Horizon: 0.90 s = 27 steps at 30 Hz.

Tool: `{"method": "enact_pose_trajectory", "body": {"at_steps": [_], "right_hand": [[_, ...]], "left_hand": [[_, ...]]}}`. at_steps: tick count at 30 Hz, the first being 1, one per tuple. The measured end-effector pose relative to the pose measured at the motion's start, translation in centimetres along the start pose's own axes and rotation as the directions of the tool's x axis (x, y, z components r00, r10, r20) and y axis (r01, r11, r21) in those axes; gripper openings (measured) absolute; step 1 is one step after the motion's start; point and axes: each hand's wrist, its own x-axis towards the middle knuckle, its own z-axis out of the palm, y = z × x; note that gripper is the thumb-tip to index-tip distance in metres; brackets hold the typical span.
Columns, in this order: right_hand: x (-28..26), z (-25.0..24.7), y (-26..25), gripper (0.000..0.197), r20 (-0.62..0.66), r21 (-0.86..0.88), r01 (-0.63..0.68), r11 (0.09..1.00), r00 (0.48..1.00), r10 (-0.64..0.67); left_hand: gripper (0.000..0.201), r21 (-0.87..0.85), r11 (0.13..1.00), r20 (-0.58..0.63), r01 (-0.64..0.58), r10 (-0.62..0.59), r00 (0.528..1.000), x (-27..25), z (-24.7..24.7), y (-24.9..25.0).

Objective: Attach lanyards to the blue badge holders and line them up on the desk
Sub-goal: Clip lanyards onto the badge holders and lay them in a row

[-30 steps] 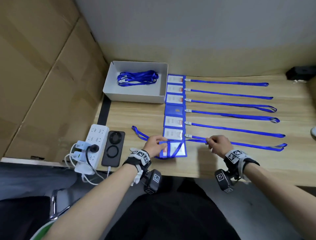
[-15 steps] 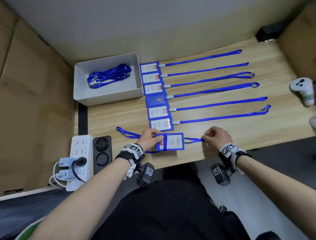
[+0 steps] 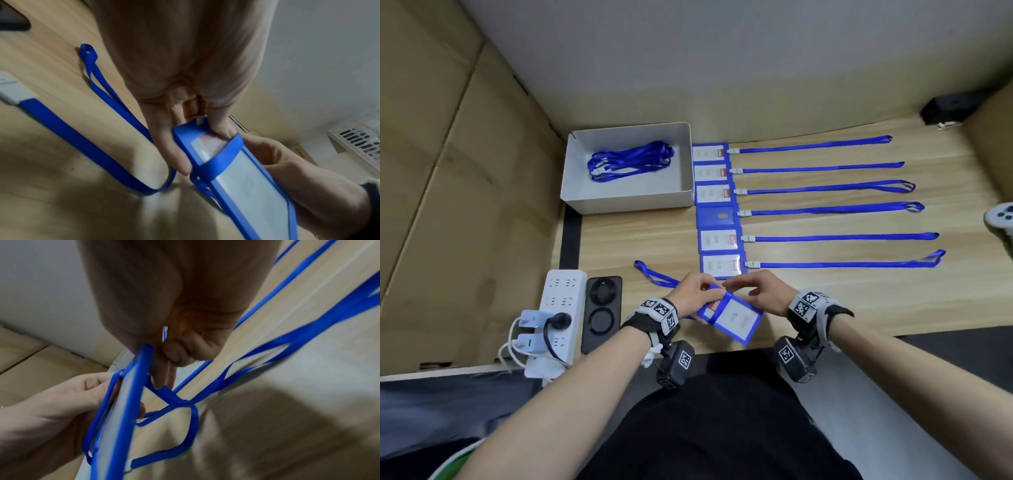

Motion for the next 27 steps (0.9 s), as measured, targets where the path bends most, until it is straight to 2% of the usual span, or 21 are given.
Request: {"method": "enact_pose_trajectory", "body": {"at_steps": [2, 4, 8, 9, 11, 13, 16, 19, 21, 23, 25, 27], "right_hand": [[0.4, 0.5, -0.7, 0.057, 0.054, 0.000, -0.026, 1.000, 0.998, 0.026], [0.9, 1.0, -1.2, 0.054, 0.092, 0.018, -0.055, 0.998, 0.994, 0.053], [1.7, 2.2, -1.4, 0.011, 0.138, 0.031, -0.088, 0.996, 0.987, 0.083], [1.9, 2.5, -1.3, 0.006, 0.133, 0.029, -0.086, 0.996, 0.988, 0.082], [2.1, 2.7, -1.3, 0.021, 0.099, 0.067, -0.090, 0.994, 0.992, 0.083], [2.0, 2.7, -1.1, 0.028, 0.040, 0.098, -0.085, 0.992, 0.996, 0.081], [1.3, 2.2, 0.1, 0.024, -0.075, 0.104, -0.102, 0.989, 0.991, 0.110], [0.0, 1.6, 2.2, 0.022, -0.124, 0.071, -0.170, 0.983, 0.976, 0.177], [-1.3, 1.0, 3.4, 0.029, -0.137, 0.028, -0.210, 0.977, 0.968, 0.211], [-2.3, 0.2, 4.3, 0.037, -0.179, -0.030, -0.235, 0.971, 0.957, 0.226], [-3.1, -0.6, 5.2, 0.028, -0.253, -0.041, -0.271, 0.962, 0.934, 0.252], [-3.8, -1.5, 5.7, 0.022, -0.332, -0.012, -0.296, 0.955, 0.902, 0.276]], "left_hand": [[0.020, 0.008, 1.000, -0.018, 0.027, -0.027, 0.999, -0.3, -0.6, 0.0], [0.030, 0.008, 0.999, -0.066, 0.041, -0.040, 0.997, -0.4, -1.3, -0.4], [0.043, -0.045, 0.998, -0.129, 0.037, -0.042, 0.991, -0.7, -2.6, -1.6], [0.043, -0.070, 0.997, -0.143, 0.038, -0.047, 0.989, -0.8, -2.9, -1.9], [0.031, -0.125, 0.992, -0.197, 0.033, -0.057, 0.979, -1.1, -3.5, -2.4], [0.024, -0.184, 0.983, -0.279, 0.019, -0.070, 0.958, -1.4, -4.0, -3.1], [0.022, -0.313, 0.950, -0.423, -0.017, -0.123, 0.898, -1.5, -4.2, -4.1], [0.023, -0.453, 0.886, -0.513, -0.102, -0.166, 0.842, -1.4, -4.0, -4.4], [0.021, -0.528, 0.838, -0.478, -0.140, -0.157, 0.864, -1.4, -3.4, -4.0], [0.020, -0.557, 0.820, -0.386, -0.134, -0.113, 0.916, -1.3, -2.5, -3.3], [0.021, -0.544, 0.832, -0.290, -0.110, -0.063, 0.955, -1.1, -1.6, -2.6], [0.021, -0.482, 0.871, -0.223, -0.091, -0.022, 0.975, -0.8, -0.8, -2.0]]}}
